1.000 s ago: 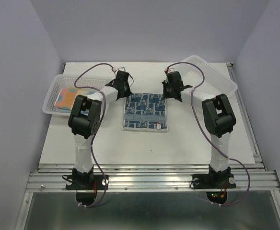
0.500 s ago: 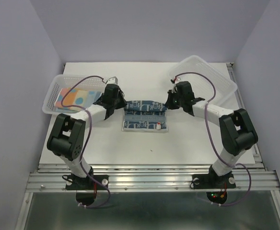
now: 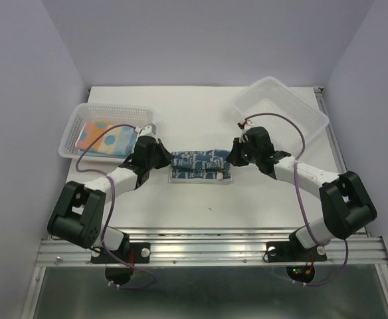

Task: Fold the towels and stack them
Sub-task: Fold the towel, then neatly place the folded towel into the bin

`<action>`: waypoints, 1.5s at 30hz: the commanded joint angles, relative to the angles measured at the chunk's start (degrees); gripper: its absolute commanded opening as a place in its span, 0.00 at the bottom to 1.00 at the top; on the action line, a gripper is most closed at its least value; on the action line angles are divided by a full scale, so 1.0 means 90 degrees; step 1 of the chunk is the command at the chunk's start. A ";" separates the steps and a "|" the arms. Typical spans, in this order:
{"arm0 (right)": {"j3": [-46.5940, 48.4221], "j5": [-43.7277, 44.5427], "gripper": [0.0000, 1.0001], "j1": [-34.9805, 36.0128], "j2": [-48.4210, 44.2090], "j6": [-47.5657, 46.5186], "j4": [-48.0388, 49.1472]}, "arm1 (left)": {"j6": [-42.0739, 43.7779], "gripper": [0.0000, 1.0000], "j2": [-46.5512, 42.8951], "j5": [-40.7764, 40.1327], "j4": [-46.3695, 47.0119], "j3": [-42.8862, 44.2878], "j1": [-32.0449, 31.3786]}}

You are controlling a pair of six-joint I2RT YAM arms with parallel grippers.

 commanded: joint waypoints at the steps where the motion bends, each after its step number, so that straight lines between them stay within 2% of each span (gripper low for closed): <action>1: -0.0372 0.0083 0.01 0.0129 -0.0472 0.0213 0.0245 | -0.0104 0.00 -0.0314 0.0277 0.0394 -0.0265 -0.0048; 10: -0.0919 0.0210 0.01 0.0169 -0.0551 0.0476 0.0343 | -0.0309 0.00 -0.0461 0.0326 0.0286 -0.0773 -0.0136; 13: -0.1182 0.0142 0.06 0.0159 -0.0639 0.0603 0.0470 | -0.0397 0.03 -0.0646 0.0238 0.0140 -0.0997 -0.0175; 14: -0.1241 0.0094 0.14 0.0159 -0.0687 0.0719 0.0538 | -0.0475 0.21 -0.0792 0.0161 0.0043 -0.1046 -0.0185; 15: -0.1281 0.0025 0.18 0.0159 -0.0726 0.0769 0.0558 | -0.0514 0.34 -0.0861 0.0140 -0.0006 -0.1134 -0.0204; 16: -0.1407 -0.0043 0.29 0.0159 -0.0756 0.0876 0.0587 | -0.0543 0.55 -0.0948 0.0121 -0.0094 -0.1173 -0.0234; 17: -0.1466 -0.0121 0.31 0.0159 -0.0804 0.0935 0.0607 | -0.0573 0.72 -0.1036 0.0111 -0.0153 -0.1212 -0.0273; 18: -0.1563 -0.0296 0.32 0.0159 -0.0950 0.0965 0.0665 | -0.0621 0.77 -0.1250 0.0034 -0.0231 -0.1280 -0.0312; 21: -0.1866 -0.0473 0.50 0.0188 -0.1398 0.1130 0.0627 | -0.0777 0.81 -0.1757 -0.0181 -0.0612 -0.1417 -0.0439; 22: -0.1915 -0.0464 0.60 0.0178 -0.1507 0.1160 0.0568 | -0.0797 0.84 -0.1876 -0.0230 -0.0651 -0.1447 -0.0458; 23: -0.1964 -0.0435 0.80 0.0178 -0.1605 0.1199 0.0461 | -0.0817 0.92 -0.2070 -0.0270 -0.0777 -0.1447 -0.0459; 25: -0.1965 -0.0347 1.00 0.0188 -0.1858 0.1228 0.0402 | -0.0798 0.97 -0.2160 -0.0387 -0.0846 -0.1408 -0.0468; 30: -0.1731 -0.0133 1.00 0.0208 -0.1840 0.1258 0.0411 | -0.0720 0.99 -0.1782 -0.0660 -0.0993 -0.0999 -0.0517; 35: -0.0699 0.0464 1.00 0.0412 -0.1138 0.0917 0.0236 | -0.0642 0.99 -0.1233 -0.0690 -0.1032 -0.0530 -0.0566; 39: -0.0013 -0.0129 1.00 0.0510 -0.0425 0.0643 0.0548 | -0.0612 0.99 -0.1047 -0.0806 -0.1061 -0.0276 -0.0605; 45: 0.0701 -0.0414 1.00 0.0705 0.0776 0.0418 0.0509 | -0.0641 0.99 -0.0658 -0.1031 -0.1354 -0.0002 -0.0605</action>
